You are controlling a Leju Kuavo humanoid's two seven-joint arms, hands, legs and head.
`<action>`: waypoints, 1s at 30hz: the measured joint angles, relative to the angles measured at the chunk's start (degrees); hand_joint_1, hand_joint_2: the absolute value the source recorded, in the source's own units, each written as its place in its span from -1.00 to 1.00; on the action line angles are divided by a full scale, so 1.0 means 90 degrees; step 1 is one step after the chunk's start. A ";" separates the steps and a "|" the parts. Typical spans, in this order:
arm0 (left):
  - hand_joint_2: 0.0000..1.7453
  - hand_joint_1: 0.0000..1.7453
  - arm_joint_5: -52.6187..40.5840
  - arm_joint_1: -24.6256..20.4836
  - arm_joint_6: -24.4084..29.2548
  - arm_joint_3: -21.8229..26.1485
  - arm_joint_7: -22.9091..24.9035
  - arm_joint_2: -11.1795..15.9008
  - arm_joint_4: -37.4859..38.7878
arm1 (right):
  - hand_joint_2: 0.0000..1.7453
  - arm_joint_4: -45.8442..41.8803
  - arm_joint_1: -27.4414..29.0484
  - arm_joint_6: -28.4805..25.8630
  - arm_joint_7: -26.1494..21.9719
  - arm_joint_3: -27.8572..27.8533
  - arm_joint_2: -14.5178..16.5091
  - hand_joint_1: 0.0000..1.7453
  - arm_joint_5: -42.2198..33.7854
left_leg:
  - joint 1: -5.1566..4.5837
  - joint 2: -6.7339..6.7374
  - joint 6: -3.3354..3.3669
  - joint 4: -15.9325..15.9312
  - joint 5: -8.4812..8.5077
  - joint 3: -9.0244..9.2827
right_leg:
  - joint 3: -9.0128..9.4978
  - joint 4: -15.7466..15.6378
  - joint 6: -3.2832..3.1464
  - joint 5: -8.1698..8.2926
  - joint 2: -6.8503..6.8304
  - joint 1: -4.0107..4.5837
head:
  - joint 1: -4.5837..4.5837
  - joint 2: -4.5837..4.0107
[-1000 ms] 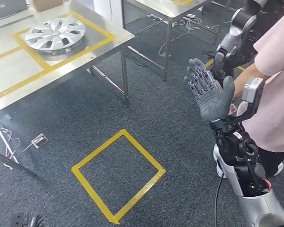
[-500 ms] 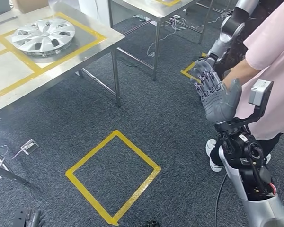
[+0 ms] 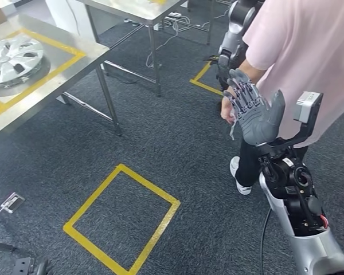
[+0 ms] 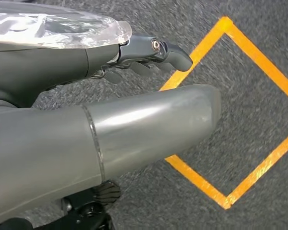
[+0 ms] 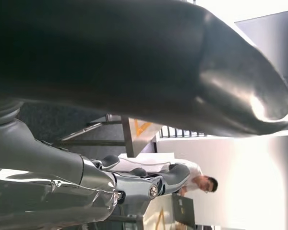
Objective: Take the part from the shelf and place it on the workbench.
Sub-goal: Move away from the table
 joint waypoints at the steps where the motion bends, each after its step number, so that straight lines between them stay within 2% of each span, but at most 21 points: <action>1: -1.00 -1.00 0.0001 -0.0001 0.0000 0.0000 0.0000 0.0004 0.0000 | -1.00 0.0001 -0.0001 0.0000 0.0000 0.0001 0.0000 -1.00 0.0000 | 0.0008 -0.0048 0.0011 -0.0435 0.0267 0.0177 | 0.0004 0.0011 0.0007 -0.0004 0.0062 -0.0002 | -0.0022 0.0000; 3: -1.00 -1.00 0.0009 -0.0010 0.0000 0.0000 0.0000 0.0016 0.0000 | -1.00 -0.0001 -0.0003 -0.0001 0.0001 -0.0001 0.0000 -1.00 0.0000 | 0.0025 -0.0241 0.0044 -0.1315 0.0642 0.0556 | -0.0015 0.0051 0.0043 -0.0022 0.0179 0.0011 | -0.0055 0.0000; 4: -1.00 -1.00 0.0012 -0.0012 0.0000 0.0000 0.0000 0.0019 0.0000 | -1.00 -0.0001 -0.0004 -0.0001 0.0001 -0.0001 0.0000 -1.00 0.0000 | 0.0030 -0.0306 0.0063 -0.1555 0.0712 0.0662 | -0.0036 0.0068 0.0071 -0.0027 0.0230 0.0017 | -0.0057 0.0000; 5: -1.00 -1.00 0.0016 -0.0013 0.0000 0.0000 0.0000 0.0019 0.0000 | -1.00 -0.0001 -0.0003 -0.0001 0.0001 -0.0003 0.0000 -1.00 0.0000 | 0.0024 -0.0324 0.0085 -0.1638 0.0709 0.0698 | -0.0055 0.0075 0.0105 -0.0026 0.0280 0.0017 | -0.0052 0.0000; 7: -1.00 -1.00 0.0019 -0.0027 0.0000 0.0000 -0.0002 0.0012 0.0000 | -1.00 -0.0002 0.0004 -0.0002 0.0001 -0.0011 -0.0002 -1.00 0.0000 | 0.0020 -0.0215 0.0147 -0.1667 0.0730 0.0715 | -0.0077 0.0074 0.0178 -0.0021 0.0347 -0.0001 | -0.0041 0.0000; 9: -1.00 -1.00 0.0027 -0.0046 0.0000 0.0000 -0.0005 0.0011 0.0000 | -1.00 -0.0009 0.0008 -0.0008 0.0001 -0.0020 -0.0010 -1.00 0.0000 | 0.0036 -0.0111 0.0217 -0.1709 0.0750 0.0746 | -0.0174 0.0314 0.0256 -0.0184 0.0172 -0.0006 | 0.0003 0.0000; 11: -1.00 -1.00 0.0033 -0.0041 0.0000 0.0000 -0.0007 0.0015 0.0000 | -1.00 -0.0013 0.0020 -0.0012 0.0001 -0.0021 -0.0018 -1.00 0.0000 | 0.0038 -0.0006 0.0261 -0.1726 0.0746 0.0767 | -0.0510 0.1072 0.0332 -0.0594 -0.0105 -0.0028 | 0.0086 0.0000; 12: -1.00 -1.00 0.0033 -0.0031 0.0000 0.0000 -0.0007 0.0015 0.0000 | -1.00 -0.0012 0.0037 -0.0013 0.0002 -0.0021 -0.0019 -1.00 0.0000 | 0.0032 0.0050 0.0272 -0.1726 0.0739 0.0770 | -0.0733 0.1542 0.0366 -0.0801 -0.0171 -0.0051 | 0.0122 0.0000; 13: -1.00 -1.00 0.0033 -0.0021 0.0000 0.0000 -0.0007 0.0014 0.0000 | -1.00 -0.0012 0.0058 -0.0016 0.0004 -0.0021 -0.0019 -1.00 0.0000 | 0.0029 0.0106 0.0272 -0.1724 0.0730 0.0775 | -0.0907 0.1896 0.0392 -0.0918 -0.0202 -0.0072 | 0.0143 0.0000; 14: -1.00 -1.00 0.0033 -0.0015 0.0000 0.0000 -0.0007 0.0013 0.0000 | -1.00 -0.0011 0.0078 -0.0018 0.0007 -0.0021 -0.0019 -1.00 0.0000 | 0.0028 0.0162 0.0266 -0.1724 0.0720 0.0784 | -0.0973 0.2027 0.0410 -0.0910 -0.0220 -0.0089 | 0.0166 0.0000; 15: -1.00 -1.00 0.0035 -0.0013 -0.0001 0.0000 -0.0008 0.0012 0.0000 | -1.00 -0.0011 0.0089 -0.0021 0.0012 -0.0021 -0.0019 -1.00 0.0000 | 0.0031 0.0216 0.0253 -0.1723 0.0706 0.0801 | -0.0899 0.1883 0.0418 -0.0774 -0.0239 -0.0100 | 0.0192 0.0000; 16: -1.00 -1.00 0.0036 -0.0013 -0.0001 0.0000 -0.0008 0.0010 0.0000 | -1.00 -0.0013 0.0093 -0.0026 0.0016 -0.0022 -0.0019 -1.00 0.0000 | 0.0033 0.0265 0.0234 -0.1723 0.0688 0.0829 | -0.0700 0.1492 0.0417 -0.0544 -0.0281 -0.0107 | 0.0220 0.0000; 18: -1.00 -1.00 0.0039 -0.0017 -0.0002 0.0000 -0.0009 0.0008 0.0000 | -1.00 -0.0021 0.0089 -0.0034 0.0025 -0.0022 -0.0019 -1.00 0.0000 | 0.0020 0.0352 0.0179 -0.1719 0.0645 0.0886 | -0.0222 0.0546 0.0378 -0.0164 -0.0483 -0.0079 | 0.0268 0.0000; 19: -1.00 -1.00 0.0039 -0.0019 -0.0002 0.0000 -0.0010 0.0010 0.0000 | -1.00 -0.0026 0.0089 -0.0038 0.0027 -0.0023 -0.0019 -1.00 0.0000 | 0.0004 0.0390 0.0149 -0.1718 0.0628 0.0905 | -0.0082 0.0248 0.0339 -0.0080 -0.0554 -0.0054 | 0.0274 0.0000; 20: -1.00 -1.00 0.0040 -0.0020 -0.0002 0.0000 -0.0011 0.0012 0.0000 | -1.00 -0.0030 0.0090 -0.0039 0.0030 -0.0024 -0.0019 -1.00 0.0000 | -0.0012 0.0435 0.0119 -0.1724 0.0616 0.0919 | -0.0027 0.0112 0.0294 -0.0069 -0.0583 -0.0026 | 0.0266 0.0000; 22: -1.00 -1.00 0.0041 -0.0026 -0.0002 0.0000 -0.0013 0.0015 0.0000 | -1.00 -0.0043 0.0095 -0.0039 0.0033 -0.0024 -0.0019 -1.00 0.0000 | -0.0018 0.0518 0.0056 -0.1747 0.0600 0.0947 | -0.0030 0.0084 0.0201 -0.0063 -0.0472 -0.0008 | 0.0230 0.0000; 24: -1.00 -1.00 0.0039 -0.0036 -0.0003 0.0000 -0.0015 0.0013 0.0000 | -1.00 -0.0059 0.0084 -0.0040 0.0033 -0.0024 -0.0019 -1.00 0.0000 | 0.0007 0.0392 -0.0004 -0.1580 0.0455 0.0895 | -0.0010 0.0034 0.0111 -0.0031 -0.0372 -0.0025 | 0.0186 0.0000; 26: -1.00 -1.00 0.0039 -0.0033 -0.0003 0.0000 -0.0015 0.0016 0.0000 | -1.00 -0.0069 0.0072 -0.0041 0.0035 -0.0021 -0.0019 -1.00 0.0000 | 0.0020 0.0133 -0.0030 -0.0865 0.0071 0.0557 | -0.0004 0.0003 0.0038 -0.0006 -0.0280 -0.0034 | 0.0115 0.0000; 28: -1.00 -1.00 0.0039 -0.0008 -0.0003 0.0000 -0.0014 0.0018 0.0001 | -1.00 -0.0066 0.0082 -0.0042 0.0039 -0.0015 -0.0019 -1.00 0.0001 | 0.0014 0.0024 -0.0037 0.0033 -0.0261 0.0080 | -0.0016 0.0004 0.0006 -0.0002 -0.0170 -0.0024 | 0.0042 0.0000; 29: -1.00 -1.00 0.0038 0.0003 -0.0004 -0.0001 -0.0012 0.0018 0.0002 | -1.00 -0.0064 0.0090 -0.0043 0.0041 -0.0012 -0.0019 -1.00 0.0002 | 0.0013 0.0010 -0.0036 0.0239 -0.0265 -0.0056 | -0.0016 0.0006 0.0002 -0.0002 -0.0105 -0.0019 | 0.0013 0.0000; 30: -1.00 -1.00 0.0036 0.0009 -0.0008 -0.0001 -0.0010 0.0017 0.0002 | -1.00 -0.0062 0.0092 -0.0045 0.0043 -0.0012 -0.0019 -1.00 0.0006 | 0.0013 0.0004 -0.0028 0.0169 -0.0135 -0.0063 | -0.0013 0.0009 0.0000 -0.0002 -0.0037 -0.0016 | -0.0008 0.0000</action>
